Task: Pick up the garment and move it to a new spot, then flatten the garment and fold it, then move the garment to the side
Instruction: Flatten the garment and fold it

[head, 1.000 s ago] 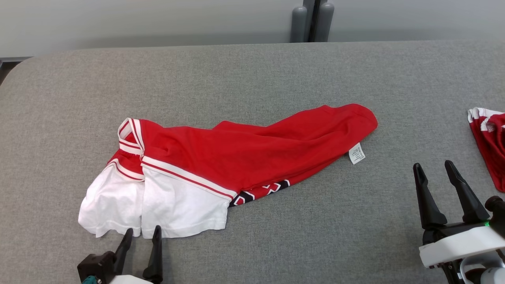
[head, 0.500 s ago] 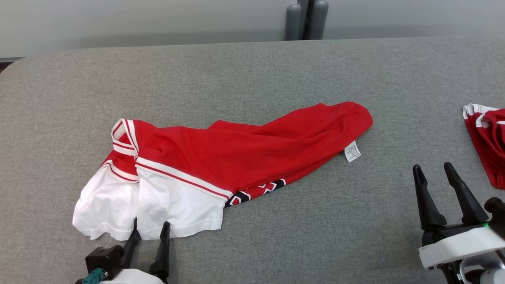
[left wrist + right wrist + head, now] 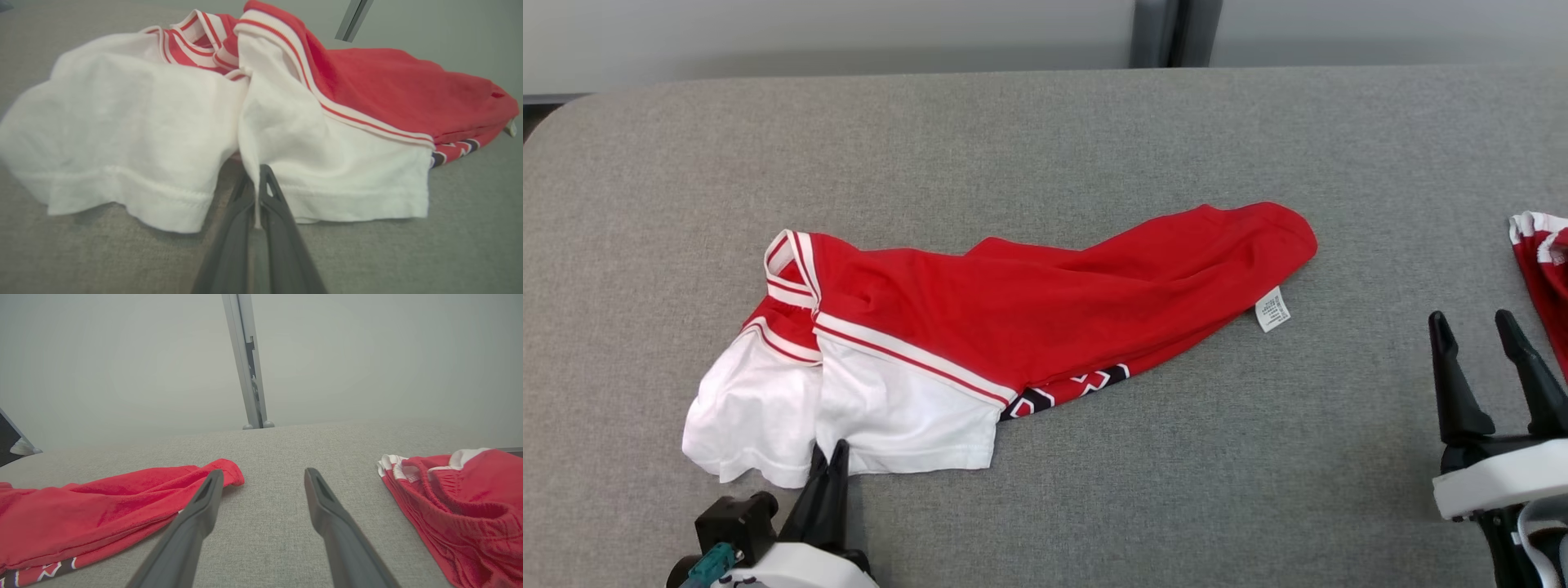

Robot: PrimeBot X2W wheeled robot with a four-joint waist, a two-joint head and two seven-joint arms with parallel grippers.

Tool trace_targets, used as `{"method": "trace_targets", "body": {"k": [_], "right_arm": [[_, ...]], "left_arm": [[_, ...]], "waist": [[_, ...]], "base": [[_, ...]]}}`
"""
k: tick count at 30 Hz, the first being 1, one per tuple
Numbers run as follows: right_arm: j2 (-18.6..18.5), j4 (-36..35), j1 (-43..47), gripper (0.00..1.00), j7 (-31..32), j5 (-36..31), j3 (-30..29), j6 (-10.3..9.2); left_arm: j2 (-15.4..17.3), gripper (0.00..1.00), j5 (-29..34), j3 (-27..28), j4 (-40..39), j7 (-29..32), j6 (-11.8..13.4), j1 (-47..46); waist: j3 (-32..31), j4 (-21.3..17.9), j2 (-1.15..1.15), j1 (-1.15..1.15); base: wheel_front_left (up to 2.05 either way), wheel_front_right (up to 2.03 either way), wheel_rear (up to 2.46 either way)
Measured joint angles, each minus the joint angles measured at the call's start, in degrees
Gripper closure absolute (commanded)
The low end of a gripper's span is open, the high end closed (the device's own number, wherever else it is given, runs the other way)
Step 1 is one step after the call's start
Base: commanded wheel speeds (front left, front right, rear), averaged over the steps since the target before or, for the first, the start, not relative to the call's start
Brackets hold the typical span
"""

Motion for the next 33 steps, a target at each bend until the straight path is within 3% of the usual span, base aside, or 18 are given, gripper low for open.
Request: {"method": "trace_targets", "body": {"k": [6,15,25,26,27,28,29,33], "right_arm": [[-2.76,2.99,-5.62,0.0,0.83,1.48,0.88,0.0],[-9.0,13.51,-17.42,0.0,3.83,6.35,9.31,-0.01],[-11.96,23.95,-25.08,0.0,4.58,11.65,17.63,0.0],[-12.17,24.92,-25.51,0.51,4.57,12.13,18.45,0.0],[-12.24,25.5,-25.8,0.64,4.58,12.65,19.12,0.0],[-12.43,26.16,-26.11,0.88,4.64,13.08,19.87,-0.01],[-12.6,26.73,-26.52,1.0,4.55,13.69,20.47,0.0],[-12.93,27.78,-26.84,1.0,2.72,16.27,22.47,0.0]], "left_arm": [[0.07,1.0,0.1,-0.71,-1.87,0.18,0.09,-2.34],[-0.33,1.0,0.46,-2.75,-2.44,-0.41,-0.16,-6.36],[-0.79,1.0,0.45,-3.8,-2.12,-1.62,-0.16,-7.95],[-0.85,1.0,0.45,-3.86,-2.2,-1.7,-0.16,-8.0],[-0.84,1.0,0.45,-3.82,-2.29,-1.86,-0.15,-8.02],[-0.85,1.0,0.45,-3.85,-2.35,-1.87,-0.14,-8.09],[-0.85,1.0,0.45,-3.86,-2.49,-1.89,-0.12,-8.15],[-0.57,1.0,0.46,-3.61,-3.56,-2.09,0.33,-8.19]], "waist": [[2.87,1.17,0.0,0.0],[8.5,3.55,0.0,0.0],[10.3,5.82,0.0,0.0],[10.34,5.98,0.0,0.0],[10.38,6.11,0.0,0.0],[10.39,6.23,0.0,0.0],[10.38,6.34,0.0,0.0],[9.9,6.38,0.0,0.0]], "base": [[0.0,0.0,0.0],[0.0,0.0,0.0],[0.0,0.0,0.0],[0.0,0.0,0.0],[0.0,0.0,0.0],[0.0,0.0,0.0],[0.0,0.0,0.0],[0.0,0.0,0.0]]}}
